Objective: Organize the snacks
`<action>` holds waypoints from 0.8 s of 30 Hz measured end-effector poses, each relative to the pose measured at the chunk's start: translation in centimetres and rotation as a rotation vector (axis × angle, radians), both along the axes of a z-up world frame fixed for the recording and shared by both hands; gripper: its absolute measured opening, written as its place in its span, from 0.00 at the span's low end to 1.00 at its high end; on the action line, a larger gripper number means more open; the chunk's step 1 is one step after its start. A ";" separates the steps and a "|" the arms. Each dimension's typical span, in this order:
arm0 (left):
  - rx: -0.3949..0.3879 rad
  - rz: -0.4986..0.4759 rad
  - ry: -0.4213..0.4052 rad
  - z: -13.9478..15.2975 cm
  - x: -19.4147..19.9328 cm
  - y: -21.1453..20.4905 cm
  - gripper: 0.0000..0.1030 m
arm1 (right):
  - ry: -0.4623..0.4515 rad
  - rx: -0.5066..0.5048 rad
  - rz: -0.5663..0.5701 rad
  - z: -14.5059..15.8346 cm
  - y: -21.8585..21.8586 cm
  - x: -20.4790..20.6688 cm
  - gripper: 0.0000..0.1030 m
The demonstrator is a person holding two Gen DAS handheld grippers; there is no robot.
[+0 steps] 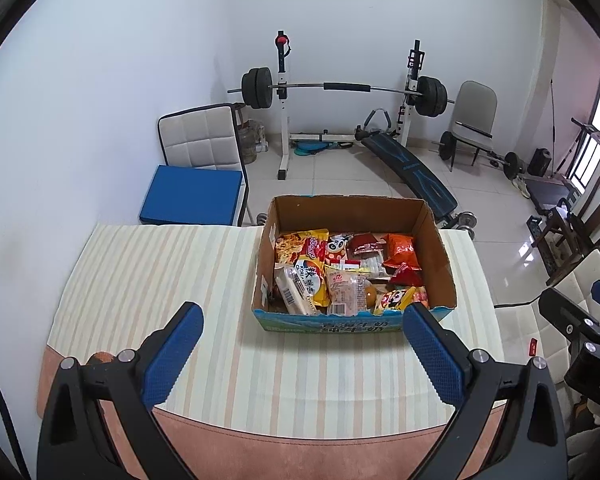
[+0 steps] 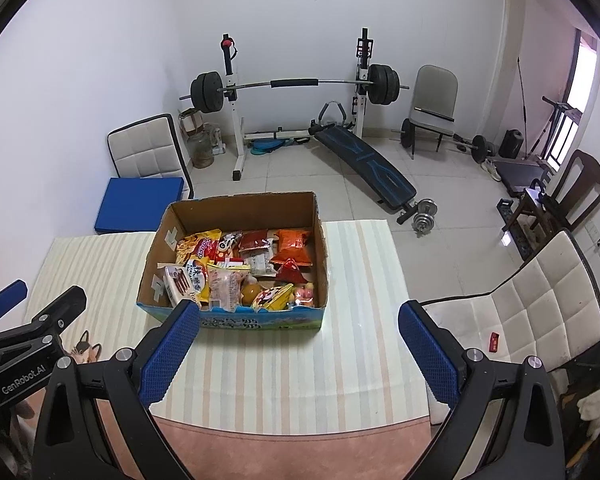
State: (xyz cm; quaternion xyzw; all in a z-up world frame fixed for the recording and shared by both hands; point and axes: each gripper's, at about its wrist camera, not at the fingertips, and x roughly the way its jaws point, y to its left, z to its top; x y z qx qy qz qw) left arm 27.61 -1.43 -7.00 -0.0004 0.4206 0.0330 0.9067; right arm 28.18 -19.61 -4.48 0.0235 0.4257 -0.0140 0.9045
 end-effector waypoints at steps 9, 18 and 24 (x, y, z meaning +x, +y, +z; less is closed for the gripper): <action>0.014 -0.014 -0.006 0.2 0.0 -0.4 0.99 | -0.003 -0.008 -0.007 0.2 -0.4 -0.2 0.99; 0.009 -0.021 -0.005 0.0 -0.1 -0.7 0.99 | 0.001 -0.008 -0.008 0.3 -0.6 -0.5 0.99; 0.009 -0.023 -0.005 0.0 -0.1 -0.8 0.99 | 0.001 -0.002 -0.009 0.3 -0.8 -0.6 0.99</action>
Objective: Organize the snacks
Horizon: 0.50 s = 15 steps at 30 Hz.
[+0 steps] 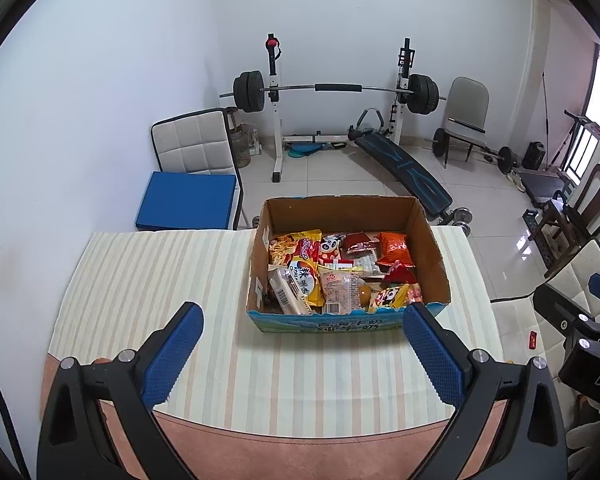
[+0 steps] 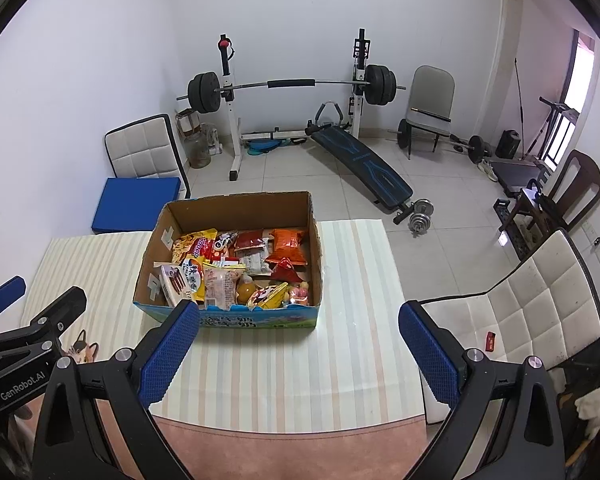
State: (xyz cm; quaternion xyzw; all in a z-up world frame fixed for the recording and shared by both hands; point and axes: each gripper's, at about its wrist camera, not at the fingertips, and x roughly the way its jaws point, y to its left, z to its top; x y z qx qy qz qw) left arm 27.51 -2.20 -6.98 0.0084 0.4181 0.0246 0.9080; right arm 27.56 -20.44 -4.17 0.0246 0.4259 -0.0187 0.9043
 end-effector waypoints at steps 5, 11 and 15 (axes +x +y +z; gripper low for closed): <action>-0.001 -0.001 -0.002 0.0 0.0 0.0 1.00 | -0.003 -0.001 -0.001 0.1 0.0 -0.2 0.99; 0.001 0.001 -0.005 0.1 -0.1 0.0 1.00 | -0.003 -0.004 0.000 0.1 0.0 -0.2 0.99; -0.001 -0.001 -0.005 0.2 -0.1 -0.1 1.00 | -0.005 -0.006 -0.001 0.2 0.0 -0.3 0.99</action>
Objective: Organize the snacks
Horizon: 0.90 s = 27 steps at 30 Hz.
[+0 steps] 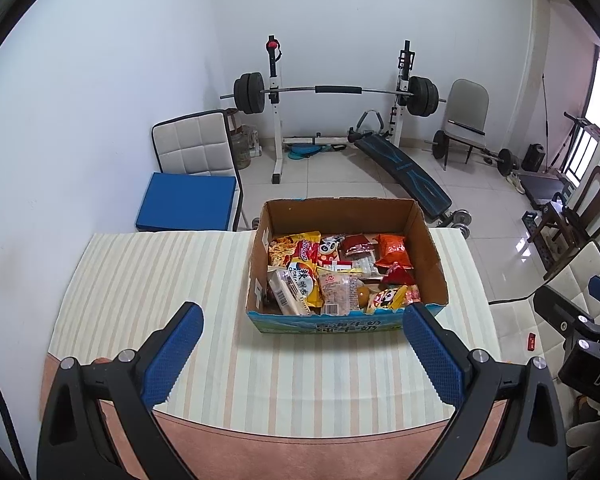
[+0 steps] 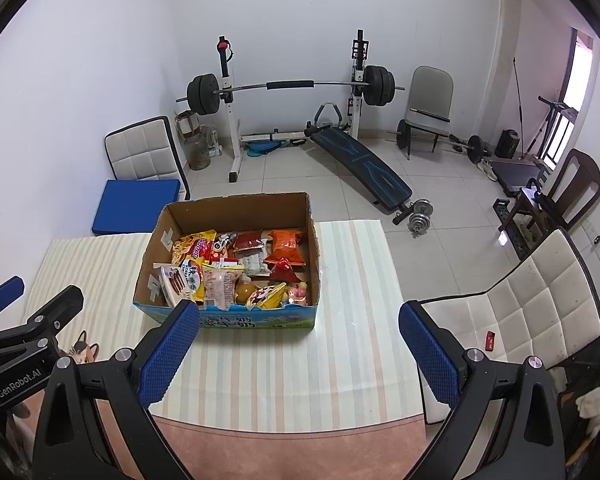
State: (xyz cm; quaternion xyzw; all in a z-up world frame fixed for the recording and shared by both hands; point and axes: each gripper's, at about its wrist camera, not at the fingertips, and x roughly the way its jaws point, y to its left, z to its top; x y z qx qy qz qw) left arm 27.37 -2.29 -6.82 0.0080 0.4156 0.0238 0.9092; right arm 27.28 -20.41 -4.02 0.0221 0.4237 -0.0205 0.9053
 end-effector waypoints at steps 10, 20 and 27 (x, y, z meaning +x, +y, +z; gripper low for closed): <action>0.000 0.002 0.003 0.1 0.0 -0.2 1.00 | -0.007 0.001 -0.004 0.3 -0.1 -0.2 0.99; 0.007 0.000 0.005 0.1 -0.2 -0.5 1.00 | -0.006 0.000 -0.006 0.4 -0.1 -0.3 0.99; 0.008 -0.001 0.001 0.1 -0.1 -0.5 1.00 | -0.008 0.002 0.001 0.6 -0.1 -0.3 0.99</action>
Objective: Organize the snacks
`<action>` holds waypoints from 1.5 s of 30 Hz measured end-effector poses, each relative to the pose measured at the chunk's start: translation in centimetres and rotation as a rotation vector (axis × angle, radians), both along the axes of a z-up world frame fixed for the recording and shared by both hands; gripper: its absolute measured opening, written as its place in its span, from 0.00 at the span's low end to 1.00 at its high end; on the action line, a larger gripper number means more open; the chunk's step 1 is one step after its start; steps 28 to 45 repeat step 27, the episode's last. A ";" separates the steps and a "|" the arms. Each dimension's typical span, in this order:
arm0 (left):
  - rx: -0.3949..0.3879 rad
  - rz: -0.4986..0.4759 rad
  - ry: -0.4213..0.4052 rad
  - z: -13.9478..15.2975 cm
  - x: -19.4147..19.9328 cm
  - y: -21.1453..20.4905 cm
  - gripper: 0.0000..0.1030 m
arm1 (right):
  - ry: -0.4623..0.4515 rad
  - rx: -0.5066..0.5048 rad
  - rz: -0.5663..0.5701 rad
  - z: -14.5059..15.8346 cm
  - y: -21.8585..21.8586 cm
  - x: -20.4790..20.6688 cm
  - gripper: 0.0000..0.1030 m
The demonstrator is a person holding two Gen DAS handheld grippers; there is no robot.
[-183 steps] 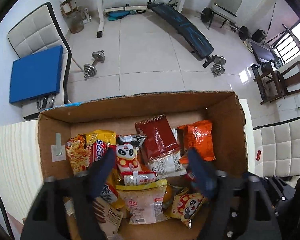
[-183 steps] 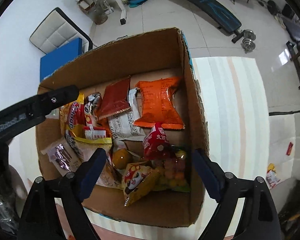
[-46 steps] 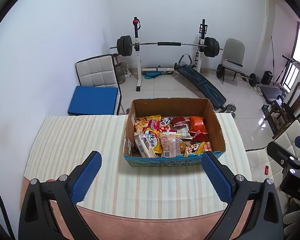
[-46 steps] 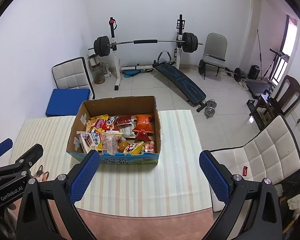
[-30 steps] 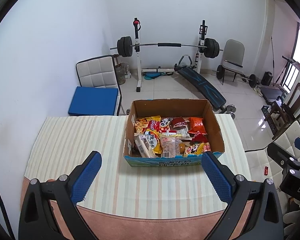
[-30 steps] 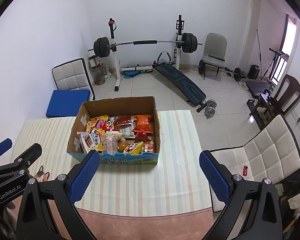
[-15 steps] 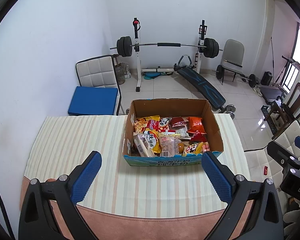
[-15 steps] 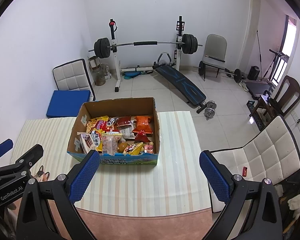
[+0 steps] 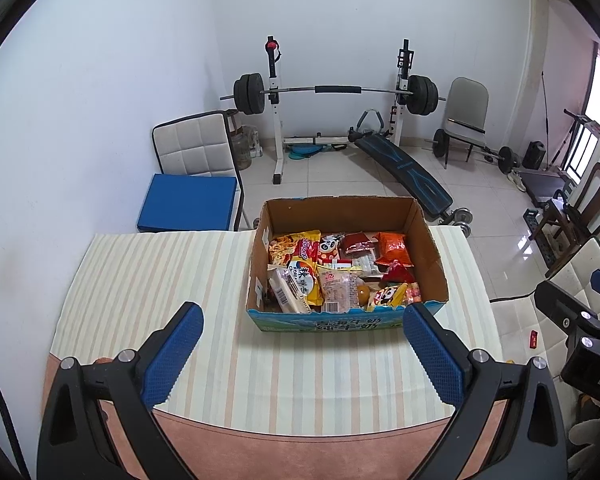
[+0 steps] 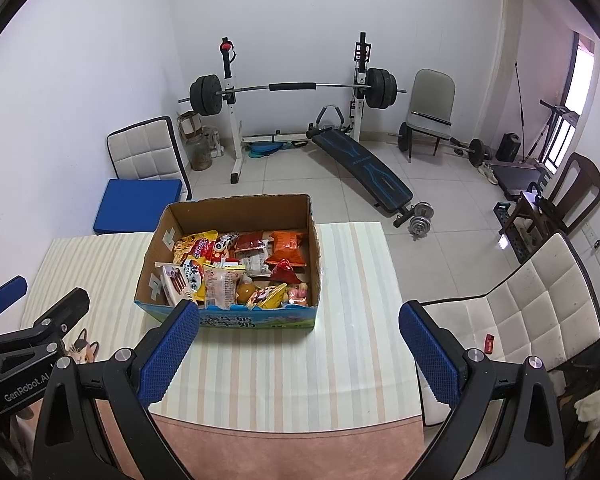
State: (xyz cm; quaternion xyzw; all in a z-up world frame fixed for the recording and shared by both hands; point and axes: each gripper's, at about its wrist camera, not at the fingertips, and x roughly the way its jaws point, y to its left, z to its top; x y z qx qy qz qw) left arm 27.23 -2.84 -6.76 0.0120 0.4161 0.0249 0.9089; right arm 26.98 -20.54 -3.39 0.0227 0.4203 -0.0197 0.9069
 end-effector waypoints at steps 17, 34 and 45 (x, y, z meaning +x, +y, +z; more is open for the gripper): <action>-0.005 -0.005 -0.007 0.4 -0.4 -0.1 0.99 | -0.003 -0.005 0.009 0.1 0.1 -0.1 0.99; -0.002 -0.001 -0.009 0.5 -0.6 0.1 1.00 | -0.003 -0.006 0.010 0.0 0.2 -0.1 0.99; -0.002 -0.001 -0.009 0.5 -0.6 0.1 1.00 | -0.003 -0.006 0.010 0.0 0.2 -0.1 0.99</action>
